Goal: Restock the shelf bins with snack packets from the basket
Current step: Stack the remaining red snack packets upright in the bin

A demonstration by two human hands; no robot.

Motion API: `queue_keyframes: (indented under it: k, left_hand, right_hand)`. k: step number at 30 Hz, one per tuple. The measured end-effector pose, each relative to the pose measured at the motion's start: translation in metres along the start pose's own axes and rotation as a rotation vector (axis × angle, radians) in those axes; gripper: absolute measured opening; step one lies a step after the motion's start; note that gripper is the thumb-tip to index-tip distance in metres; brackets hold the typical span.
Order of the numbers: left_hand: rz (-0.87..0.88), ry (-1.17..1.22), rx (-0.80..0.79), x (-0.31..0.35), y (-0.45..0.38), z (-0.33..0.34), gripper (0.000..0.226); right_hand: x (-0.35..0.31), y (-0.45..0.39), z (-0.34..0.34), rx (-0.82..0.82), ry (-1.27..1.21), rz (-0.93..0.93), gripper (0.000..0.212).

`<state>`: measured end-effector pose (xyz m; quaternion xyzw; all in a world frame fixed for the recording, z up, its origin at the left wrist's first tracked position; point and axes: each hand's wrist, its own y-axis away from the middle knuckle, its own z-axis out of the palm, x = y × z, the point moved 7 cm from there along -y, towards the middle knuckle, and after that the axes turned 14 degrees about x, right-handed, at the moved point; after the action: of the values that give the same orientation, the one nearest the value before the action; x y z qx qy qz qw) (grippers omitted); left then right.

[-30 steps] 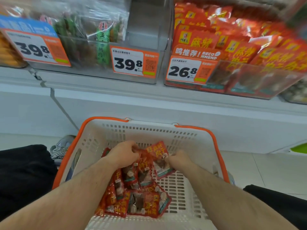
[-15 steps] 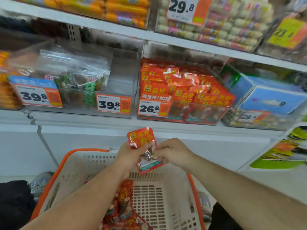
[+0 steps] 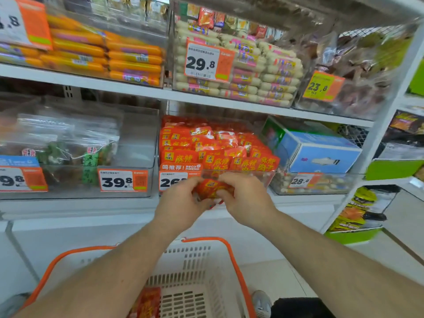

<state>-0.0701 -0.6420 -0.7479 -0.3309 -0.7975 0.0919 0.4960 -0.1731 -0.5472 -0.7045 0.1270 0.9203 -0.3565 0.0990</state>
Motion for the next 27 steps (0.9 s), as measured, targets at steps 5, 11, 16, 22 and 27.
queue_keyframes:
  k: [5,11,16,22,27]
  left_hand:
    - [0.107,-0.452,0.327,0.006,-0.033,-0.026,0.107]
    - [0.041,-0.624,0.250,-0.012,-0.046,-0.003,0.121]
    - [0.085,-0.699,0.259,-0.020,-0.044,-0.002,0.120]
    - [0.109,-0.731,0.254,-0.019,-0.042,-0.004,0.116]
    - [0.108,-0.735,0.245,-0.021,-0.041,-0.005,0.114]
  right_hand:
    - [0.032,-0.018,-0.078,0.567,0.052,0.025,0.008]
    - [0.087,-0.035,-0.105,0.678,0.092,0.214,0.009]
    - [0.115,-0.040,-0.097,0.548,0.178,0.335,0.014]
    - [0.121,-0.049,-0.084,0.402,0.224,0.343,0.015]
    - [0.114,-0.063,-0.074,0.322,0.257,0.284,0.013]
